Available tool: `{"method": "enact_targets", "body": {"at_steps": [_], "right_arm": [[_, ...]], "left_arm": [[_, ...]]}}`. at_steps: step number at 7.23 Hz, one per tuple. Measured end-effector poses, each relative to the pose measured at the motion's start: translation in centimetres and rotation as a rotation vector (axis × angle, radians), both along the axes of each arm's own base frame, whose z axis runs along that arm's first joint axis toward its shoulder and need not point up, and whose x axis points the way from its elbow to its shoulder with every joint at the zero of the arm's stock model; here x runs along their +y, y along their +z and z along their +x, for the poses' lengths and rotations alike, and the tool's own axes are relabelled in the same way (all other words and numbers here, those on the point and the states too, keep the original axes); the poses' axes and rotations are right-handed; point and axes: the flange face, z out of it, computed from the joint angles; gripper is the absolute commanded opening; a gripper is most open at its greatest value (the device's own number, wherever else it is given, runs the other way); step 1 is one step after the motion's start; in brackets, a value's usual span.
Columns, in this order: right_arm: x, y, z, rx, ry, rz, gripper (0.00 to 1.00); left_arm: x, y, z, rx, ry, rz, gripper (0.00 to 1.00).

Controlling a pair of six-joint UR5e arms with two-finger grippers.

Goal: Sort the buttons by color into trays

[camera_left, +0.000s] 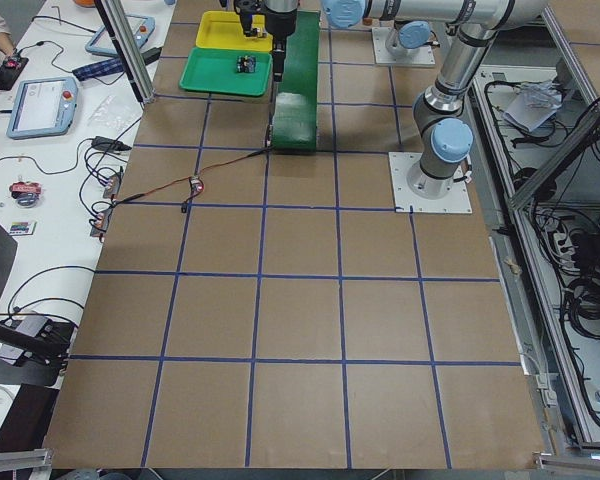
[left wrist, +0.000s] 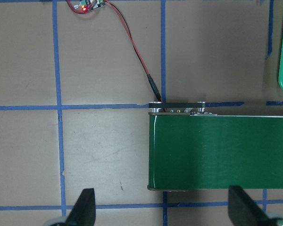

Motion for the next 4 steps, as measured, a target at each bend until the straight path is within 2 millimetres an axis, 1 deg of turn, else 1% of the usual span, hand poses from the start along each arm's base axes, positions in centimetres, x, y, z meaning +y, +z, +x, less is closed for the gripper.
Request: {"method": "enact_targets", "body": {"at_steps": [1,2,3,4], "right_arm": [[0.2,0.7,-0.2,-0.001,-0.002,-0.003,1.00],[0.9,2.5,0.0,-0.004,-0.001,-0.007,1.00],[2.2,5.5,0.4,-0.010,-0.011,-0.001,1.00],[4.4,9.3,1.6,-0.016,-0.042,0.020,1.00]], "left_arm": [[0.0,0.0,0.0,0.000,0.001,0.000,1.00],[0.0,0.0,0.0,0.000,0.001,0.001,1.00],[0.0,0.0,0.0,0.000,0.000,0.001,1.00],[0.0,0.0,0.1,0.000,0.000,0.001,1.00]]}}
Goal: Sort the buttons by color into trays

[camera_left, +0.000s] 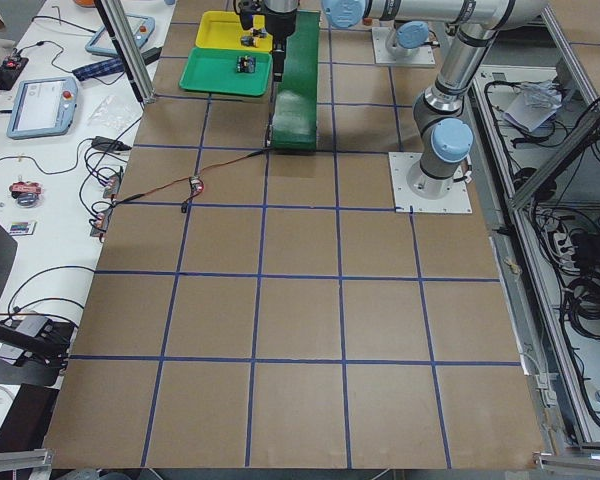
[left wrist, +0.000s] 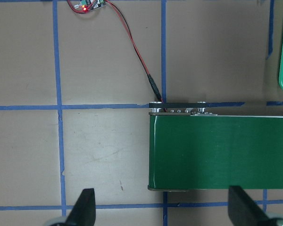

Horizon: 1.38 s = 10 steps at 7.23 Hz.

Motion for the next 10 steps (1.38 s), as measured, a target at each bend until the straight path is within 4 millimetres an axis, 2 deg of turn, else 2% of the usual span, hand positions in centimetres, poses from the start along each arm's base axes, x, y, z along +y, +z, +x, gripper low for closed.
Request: {"method": "enact_targets", "body": {"at_steps": [1,3,4,5,6,7,8,10], "right_arm": [[2.9,4.0,2.1,0.001,-0.032,0.020,1.00],[10.2,11.3,7.8,0.007,-0.070,0.055,1.00],[13.7,14.1,9.3,0.008,-0.078,0.066,1.00],[16.9,16.2,9.7,0.006,-0.066,0.063,1.00],[19.5,17.3,9.6,0.004,-0.053,0.057,1.00],[21.4,17.2,9.4,0.002,-0.047,0.060,1.00],[22.4,16.3,9.2,0.002,-0.044,0.075,1.00],[22.6,14.7,8.9,-0.001,-0.051,0.077,1.00]], "left_arm": [[0.0,0.0,0.0,0.000,-0.001,0.000,1.00],[0.0,0.0,0.0,0.000,-0.001,0.001,1.00],[0.0,0.0,0.0,0.000,-0.002,0.001,1.00],[0.0,0.0,0.0,0.000,-0.003,0.001,1.00],[0.0,0.0,0.0,0.000,-0.003,0.001,1.00],[0.0,0.0,0.1,0.000,-0.003,0.000,1.00],[0.0,0.0,0.1,0.000,-0.002,0.000,1.00],[0.0,0.0,0.1,0.000,-0.002,-0.001,1.00]]}}
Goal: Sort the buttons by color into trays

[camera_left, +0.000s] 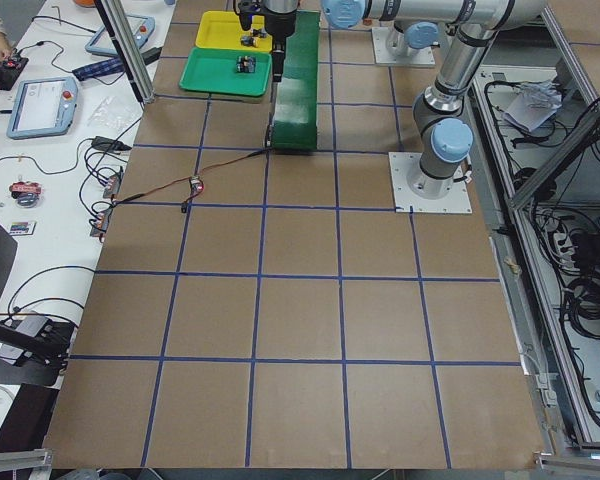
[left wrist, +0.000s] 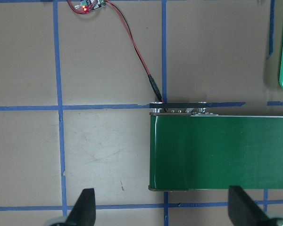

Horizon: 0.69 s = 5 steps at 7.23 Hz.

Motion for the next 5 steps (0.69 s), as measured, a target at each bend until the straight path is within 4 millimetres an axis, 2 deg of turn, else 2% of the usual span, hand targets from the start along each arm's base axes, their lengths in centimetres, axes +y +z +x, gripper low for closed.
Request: {"method": "enact_targets", "body": {"at_steps": [5], "right_arm": [[-0.6,2.0,-1.0,-0.004,-0.032,-0.061,1.00]], "left_arm": [[0.0,0.0,0.0,0.000,-0.001,0.000,1.00]]}}
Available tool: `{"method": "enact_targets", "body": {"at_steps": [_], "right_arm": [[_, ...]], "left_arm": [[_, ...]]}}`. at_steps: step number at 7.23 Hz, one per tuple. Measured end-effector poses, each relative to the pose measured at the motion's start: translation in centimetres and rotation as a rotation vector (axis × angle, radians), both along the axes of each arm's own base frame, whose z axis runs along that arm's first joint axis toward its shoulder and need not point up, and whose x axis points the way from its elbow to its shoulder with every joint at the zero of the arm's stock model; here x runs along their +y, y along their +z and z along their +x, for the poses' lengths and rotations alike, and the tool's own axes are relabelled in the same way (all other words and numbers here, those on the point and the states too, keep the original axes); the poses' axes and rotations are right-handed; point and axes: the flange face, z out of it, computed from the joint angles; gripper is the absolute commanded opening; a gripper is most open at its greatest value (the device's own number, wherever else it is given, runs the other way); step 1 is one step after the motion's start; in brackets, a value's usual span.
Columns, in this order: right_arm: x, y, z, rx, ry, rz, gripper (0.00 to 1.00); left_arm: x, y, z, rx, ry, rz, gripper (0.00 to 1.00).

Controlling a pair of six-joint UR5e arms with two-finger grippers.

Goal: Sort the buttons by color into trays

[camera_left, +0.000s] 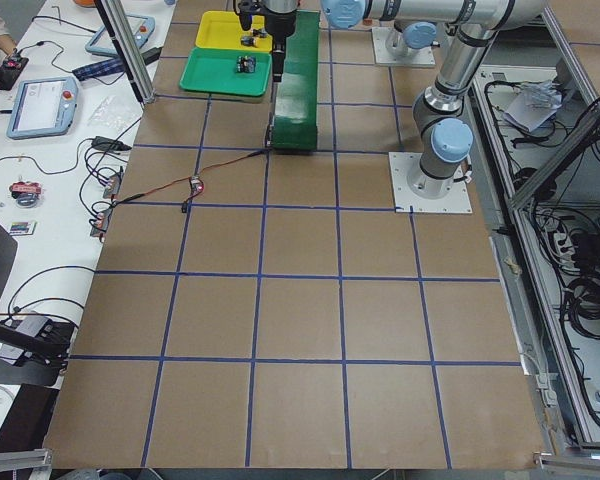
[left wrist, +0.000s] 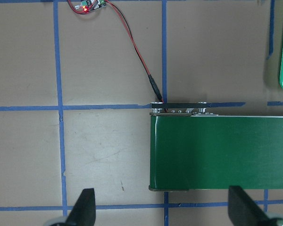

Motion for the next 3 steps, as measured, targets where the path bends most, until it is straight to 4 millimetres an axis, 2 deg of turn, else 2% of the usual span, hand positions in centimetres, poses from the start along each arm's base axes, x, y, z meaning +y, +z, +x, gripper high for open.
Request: {"method": "enact_targets", "body": {"at_steps": [3], "right_arm": [[0.08,0.34,0.48,-0.045,-0.003,-0.011,1.00]], "left_arm": [[0.01,-0.04,0.02,0.000,-0.002,0.001,1.00]]}}
